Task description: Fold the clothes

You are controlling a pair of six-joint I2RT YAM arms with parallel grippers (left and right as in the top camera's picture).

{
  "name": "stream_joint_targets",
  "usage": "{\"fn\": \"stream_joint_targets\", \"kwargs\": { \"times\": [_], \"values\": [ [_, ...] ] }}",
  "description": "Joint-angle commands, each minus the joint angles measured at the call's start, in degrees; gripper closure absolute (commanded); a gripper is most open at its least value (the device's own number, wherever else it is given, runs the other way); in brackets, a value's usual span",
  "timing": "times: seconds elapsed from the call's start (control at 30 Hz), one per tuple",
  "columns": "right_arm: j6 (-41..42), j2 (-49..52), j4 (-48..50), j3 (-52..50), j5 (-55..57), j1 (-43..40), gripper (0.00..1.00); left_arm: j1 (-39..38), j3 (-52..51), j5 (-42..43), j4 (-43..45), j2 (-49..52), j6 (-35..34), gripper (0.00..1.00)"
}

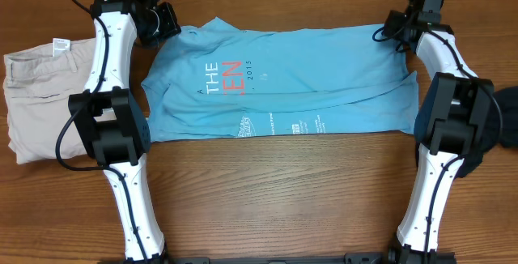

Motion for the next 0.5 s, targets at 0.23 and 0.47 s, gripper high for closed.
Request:
{"fn": "stream_joint_targets", "kwargs": {
  "times": [0.23, 0.47],
  "values": [
    [0.28, 2.36, 0.66, -0.02, 0.24, 0.66, 0.94, -0.02, 1.4, 0.02, 0.24, -2.1, 1.53, 0.96],
    [0.31, 0.44, -2.45, 0.98, 0.42, 0.39, 0.96, 0.0, 1.4, 0.02, 0.39, -2.12, 2.34, 0.96]
  ]
}}
